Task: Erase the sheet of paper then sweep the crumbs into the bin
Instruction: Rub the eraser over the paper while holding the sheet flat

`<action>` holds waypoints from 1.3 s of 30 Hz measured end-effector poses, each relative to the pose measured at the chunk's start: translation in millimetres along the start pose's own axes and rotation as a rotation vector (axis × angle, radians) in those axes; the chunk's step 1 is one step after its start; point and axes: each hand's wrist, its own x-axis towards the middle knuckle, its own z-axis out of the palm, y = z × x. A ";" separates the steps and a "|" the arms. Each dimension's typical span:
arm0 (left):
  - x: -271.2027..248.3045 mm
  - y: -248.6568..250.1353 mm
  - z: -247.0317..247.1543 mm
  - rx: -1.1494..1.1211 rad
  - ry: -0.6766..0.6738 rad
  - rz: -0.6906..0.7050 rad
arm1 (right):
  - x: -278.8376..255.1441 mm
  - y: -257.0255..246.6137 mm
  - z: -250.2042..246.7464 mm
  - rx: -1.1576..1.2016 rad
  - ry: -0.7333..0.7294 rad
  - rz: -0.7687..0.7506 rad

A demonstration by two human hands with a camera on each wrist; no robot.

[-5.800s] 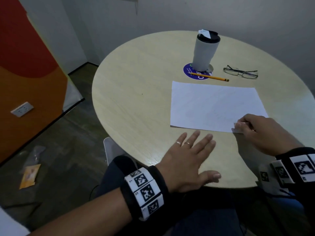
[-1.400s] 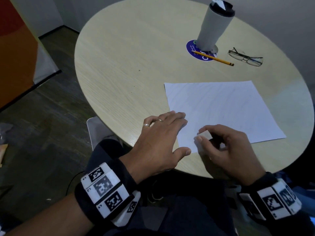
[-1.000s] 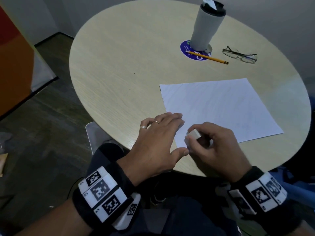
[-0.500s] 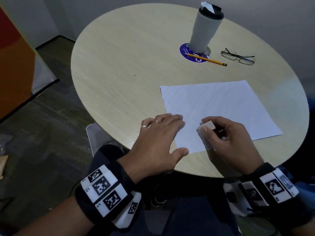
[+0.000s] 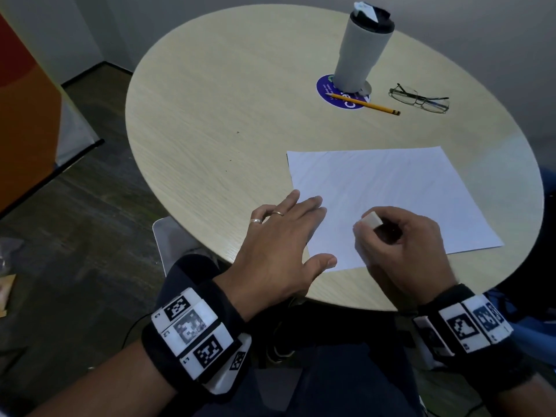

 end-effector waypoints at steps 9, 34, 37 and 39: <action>-0.3 3.0 -0.6 0.030 -0.016 -0.029 | 0.9 -0.9 -5.0 -0.043 -0.041 0.005; -16.6 0.2 6.0 0.106 0.022 -0.015 | -22.1 -14.1 6.8 -0.011 -0.094 -0.026; -13.6 1.0 4.5 0.083 -0.005 -0.019 | -19.9 -2.5 0.8 -0.043 -0.079 -0.015; -11.0 1.6 4.0 0.085 -0.022 -0.030 | -14.2 6.0 -9.0 -0.044 -0.029 0.039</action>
